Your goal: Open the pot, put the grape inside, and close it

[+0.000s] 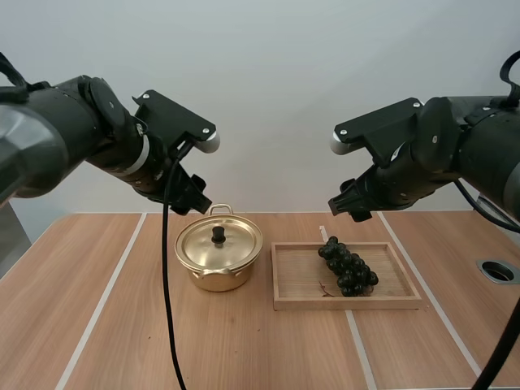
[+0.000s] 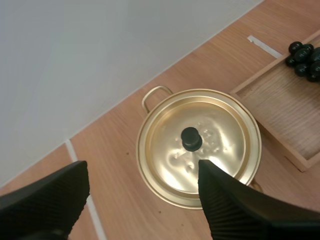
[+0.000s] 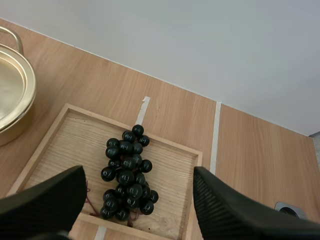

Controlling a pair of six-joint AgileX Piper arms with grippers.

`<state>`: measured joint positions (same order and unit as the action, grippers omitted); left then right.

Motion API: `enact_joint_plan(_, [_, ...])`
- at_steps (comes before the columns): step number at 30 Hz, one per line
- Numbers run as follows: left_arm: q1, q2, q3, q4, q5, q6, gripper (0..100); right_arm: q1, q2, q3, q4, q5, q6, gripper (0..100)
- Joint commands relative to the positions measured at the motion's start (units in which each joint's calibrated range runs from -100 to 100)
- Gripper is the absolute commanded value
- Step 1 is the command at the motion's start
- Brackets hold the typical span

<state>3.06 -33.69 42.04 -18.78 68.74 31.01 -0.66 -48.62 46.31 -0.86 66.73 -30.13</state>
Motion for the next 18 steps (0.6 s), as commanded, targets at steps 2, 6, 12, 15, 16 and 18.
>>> enact_joint_plan(2, [-0.03, 6.50, -1.98, -3.80, 1.74, 1.16, 100, 0.03, -0.53, -0.59, -0.73, 0.55, 0.73, 100])
enact_joint_plan(6, [-1.85, 12.12, -5.47, -3.92, 3.68, 0.59, 100, 0.03, -0.53, -0.59, -0.73, 0.55, 1.02, 100])
enact_joint_plan(12, [-6.29, 20.00, -10.43, -0.63, 2.68, -5.33, 100, 0.03, -0.42, -0.59, -0.35, 0.55, 1.02, 100])
enact_joint_plan(15, [-7.02, 23.20, -12.78, 1.40, 2.85, -7.90, 100, 0.03, -0.42, -0.59, -0.35, 1.75, 1.02, 100])
enact_joint_plan(16, [-7.02, 24.20, -13.27, 1.69, 3.00, -8.28, 100, 0.03, -0.42, -0.59, -0.35, 1.94, 1.02, 100])
enact_joint_plan(18, [-7.02, 25.95, -13.70, 2.63, 3.37, -9.22, 100, 0.03, -0.42, -0.59, -0.35, 2.48, 1.02, 100])
